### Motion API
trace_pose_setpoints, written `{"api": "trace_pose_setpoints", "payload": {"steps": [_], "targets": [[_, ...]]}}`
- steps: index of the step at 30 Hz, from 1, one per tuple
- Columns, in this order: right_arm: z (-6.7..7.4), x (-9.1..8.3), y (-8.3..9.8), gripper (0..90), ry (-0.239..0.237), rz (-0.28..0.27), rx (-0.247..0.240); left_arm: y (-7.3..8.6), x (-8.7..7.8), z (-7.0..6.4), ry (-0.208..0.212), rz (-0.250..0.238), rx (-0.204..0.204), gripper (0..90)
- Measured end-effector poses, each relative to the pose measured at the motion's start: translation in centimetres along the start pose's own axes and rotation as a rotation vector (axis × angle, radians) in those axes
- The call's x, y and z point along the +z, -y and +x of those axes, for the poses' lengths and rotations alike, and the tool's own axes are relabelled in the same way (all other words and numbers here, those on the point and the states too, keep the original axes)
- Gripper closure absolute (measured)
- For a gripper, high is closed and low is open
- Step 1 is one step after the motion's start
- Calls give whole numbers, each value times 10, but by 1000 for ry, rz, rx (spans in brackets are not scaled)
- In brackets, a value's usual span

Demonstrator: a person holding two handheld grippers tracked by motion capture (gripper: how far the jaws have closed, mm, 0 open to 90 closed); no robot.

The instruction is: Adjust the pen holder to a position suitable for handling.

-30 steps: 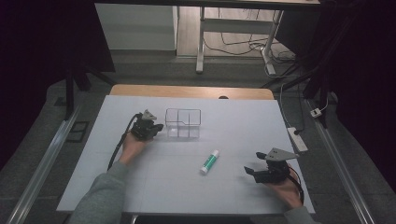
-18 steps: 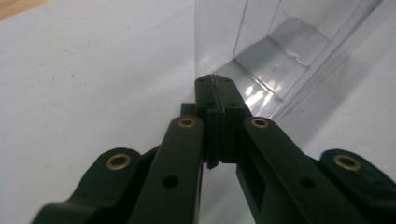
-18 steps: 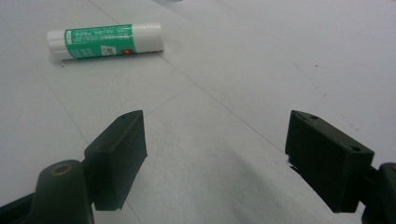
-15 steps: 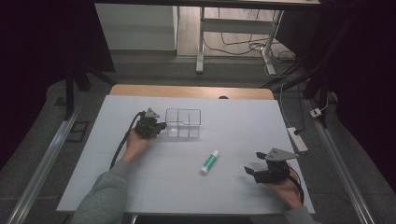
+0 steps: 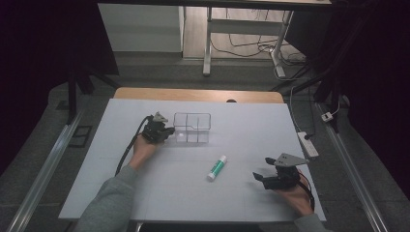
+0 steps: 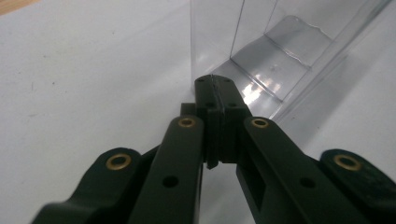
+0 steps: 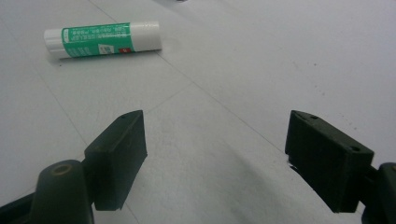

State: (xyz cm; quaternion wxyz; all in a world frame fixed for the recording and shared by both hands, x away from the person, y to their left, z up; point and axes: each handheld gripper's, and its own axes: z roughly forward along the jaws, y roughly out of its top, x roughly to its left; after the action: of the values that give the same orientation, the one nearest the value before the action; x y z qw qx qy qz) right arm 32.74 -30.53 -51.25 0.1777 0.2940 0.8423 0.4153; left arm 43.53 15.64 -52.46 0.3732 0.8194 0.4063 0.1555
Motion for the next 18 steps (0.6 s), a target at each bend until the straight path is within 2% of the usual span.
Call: {"api": "trace_pose_setpoints", "payload": {"steps": [18], "targets": [[0,1,0,199,0,2,-1,-15,13,-19,23,-2,29,892]]}}
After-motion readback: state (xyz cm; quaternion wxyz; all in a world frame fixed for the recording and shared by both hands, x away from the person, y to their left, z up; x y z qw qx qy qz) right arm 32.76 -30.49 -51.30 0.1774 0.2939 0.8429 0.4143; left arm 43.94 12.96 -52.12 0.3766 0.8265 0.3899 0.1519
